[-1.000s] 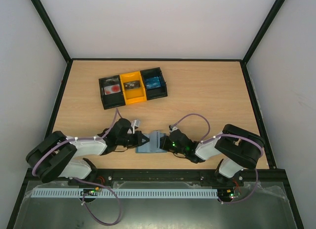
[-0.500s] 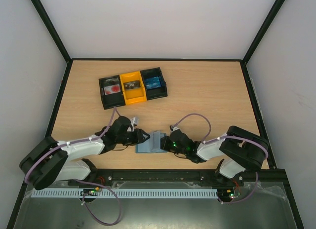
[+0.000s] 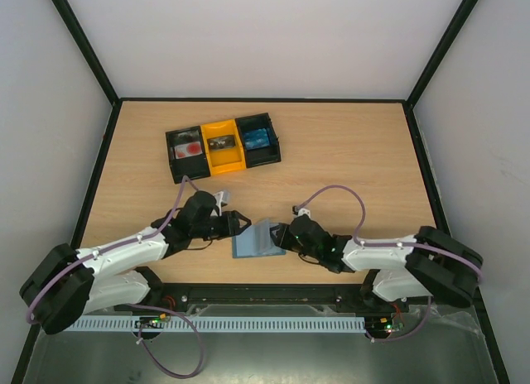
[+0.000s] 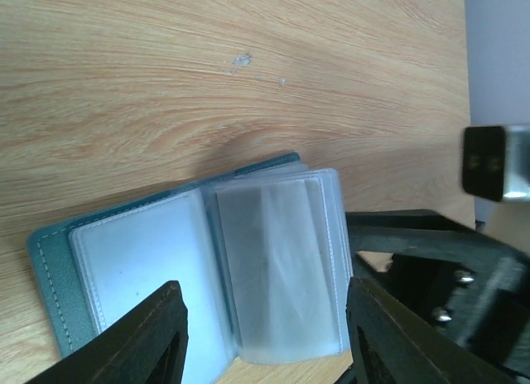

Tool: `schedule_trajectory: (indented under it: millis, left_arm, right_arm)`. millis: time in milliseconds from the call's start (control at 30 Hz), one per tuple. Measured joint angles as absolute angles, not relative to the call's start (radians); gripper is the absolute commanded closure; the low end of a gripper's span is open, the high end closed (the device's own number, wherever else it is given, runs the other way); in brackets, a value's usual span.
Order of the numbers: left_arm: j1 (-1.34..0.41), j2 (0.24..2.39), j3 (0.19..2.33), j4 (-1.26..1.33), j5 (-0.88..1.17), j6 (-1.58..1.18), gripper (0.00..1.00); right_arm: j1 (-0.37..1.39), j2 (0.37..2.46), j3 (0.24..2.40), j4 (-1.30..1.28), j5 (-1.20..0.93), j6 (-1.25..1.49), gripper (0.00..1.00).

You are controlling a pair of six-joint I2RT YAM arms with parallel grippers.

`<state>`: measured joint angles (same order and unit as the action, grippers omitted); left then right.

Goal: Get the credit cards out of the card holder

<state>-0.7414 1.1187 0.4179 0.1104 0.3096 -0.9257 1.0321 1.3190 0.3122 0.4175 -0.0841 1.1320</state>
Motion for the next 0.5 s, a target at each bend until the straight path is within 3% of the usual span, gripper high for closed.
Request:
schedule_trajectory:
  millis: [100,500]
  left_arm:
    - [-0.741,1.124,0.418,0.1,0.312,-0.92,0.46]
    - [-0.741,1.254,0.396,0.136,0.34,-0.893,0.51]
  right_arm:
    - [1.032,1.243,0.326,0.342,-0.043,1.12,0.61]
    - [1.033,1.141,0.368,0.224,0.02,1.096,0.6]
